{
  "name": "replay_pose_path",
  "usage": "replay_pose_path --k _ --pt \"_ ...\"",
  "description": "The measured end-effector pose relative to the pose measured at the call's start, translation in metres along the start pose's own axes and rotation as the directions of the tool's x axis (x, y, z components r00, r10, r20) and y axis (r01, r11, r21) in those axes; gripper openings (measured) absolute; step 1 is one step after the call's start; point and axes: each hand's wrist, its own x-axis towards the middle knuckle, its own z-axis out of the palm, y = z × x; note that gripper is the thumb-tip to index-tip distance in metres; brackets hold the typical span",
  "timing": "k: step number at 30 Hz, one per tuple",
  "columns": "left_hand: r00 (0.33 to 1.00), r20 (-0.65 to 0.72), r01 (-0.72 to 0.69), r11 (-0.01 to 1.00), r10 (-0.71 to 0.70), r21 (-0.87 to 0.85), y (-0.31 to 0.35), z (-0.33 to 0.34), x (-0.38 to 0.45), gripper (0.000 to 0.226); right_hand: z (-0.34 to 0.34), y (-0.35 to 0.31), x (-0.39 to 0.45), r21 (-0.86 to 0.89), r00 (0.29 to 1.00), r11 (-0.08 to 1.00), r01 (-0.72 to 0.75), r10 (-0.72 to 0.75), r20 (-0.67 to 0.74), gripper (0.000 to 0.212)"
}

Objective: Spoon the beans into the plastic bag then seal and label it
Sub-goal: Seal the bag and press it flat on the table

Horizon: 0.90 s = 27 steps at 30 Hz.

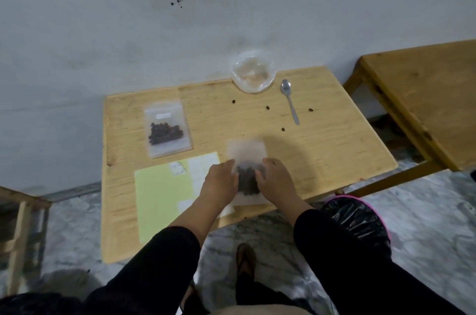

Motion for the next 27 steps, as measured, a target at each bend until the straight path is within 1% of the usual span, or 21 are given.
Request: replay_pose_path --k 3,4,5,8,9,10,12,14,17,20,23,25,27 --pt "1.000 -0.018 0.007 0.999 -0.007 0.042 0.003 0.005 0.002 0.039 -0.002 0.002 0.002 0.046 1.000 0.999 -0.026 0.026 0.010 0.040" --pt "0.998 -0.049 0.030 0.999 -0.031 -0.009 0.006 0.005 0.002 0.039 -0.004 0.002 0.003 0.067 0.999 0.997 -0.041 0.041 0.000 0.042" --pt "0.998 -0.054 0.029 0.999 -0.029 0.015 0.007 0.004 0.003 0.040 -0.006 0.002 0.004 0.097 0.998 0.994 -0.058 0.060 -0.017 0.044" --pt "0.995 -0.102 0.000 1.000 0.003 0.031 0.004 0.001 0.006 0.041 -0.015 -0.004 0.008 0.208 0.991 0.974 -0.094 0.111 -0.070 0.041" --pt "0.993 -0.119 -0.008 1.000 0.010 0.013 0.001 -0.001 0.009 0.040 -0.018 -0.008 0.009 0.234 0.991 0.968 -0.090 0.110 -0.077 0.039" --pt "0.992 -0.123 -0.004 0.999 -0.002 -0.048 0.002 -0.007 0.007 0.039 -0.021 -0.012 0.010 0.260 0.992 0.963 -0.077 0.100 -0.078 0.036" --pt "0.984 -0.176 -0.017 0.990 -0.008 -0.140 -0.001 -0.018 0.009 0.036 -0.023 -0.024 0.012 0.322 0.995 0.945 -0.052 0.077 -0.066 0.030" --pt "0.980 -0.201 -0.029 0.980 -0.011 -0.197 -0.006 -0.033 0.004 0.033 -0.022 -0.039 0.012 0.357 0.998 0.934 -0.028 0.049 -0.050 0.026" --pt "0.972 -0.235 -0.065 0.965 0.003 -0.254 -0.018 -0.057 -0.007 0.031 -0.014 -0.066 0.010 0.384 1.000 0.923 0.011 0.001 -0.030 0.025" --pt "0.967 -0.249 -0.030 0.938 -0.060 -0.344 -0.040 -0.080 -0.016 0.031 -0.001 -0.095 0.007 0.422 0.999 0.906 0.019 -0.030 0.020 0.026" --pt "0.961 -0.250 -0.003 0.902 -0.117 -0.432 -0.071 -0.098 -0.024 0.029 0.016 -0.121 0.001 0.421 0.991 0.905 0.066 -0.108 0.078 0.024" --pt "0.953 -0.254 0.030 0.883 -0.166 -0.468 -0.092 -0.108 -0.032 0.029 0.032 -0.133 -0.002 0.359 0.983 0.927 0.111 -0.155 0.096 0.022" --pt "0.938 -0.258 0.082 0.870 -0.232 -0.486 -0.111 -0.114 -0.039 0.030 0.051 -0.141 -0.003 0.271 0.984 0.954 0.130 -0.157 0.079 0.020"
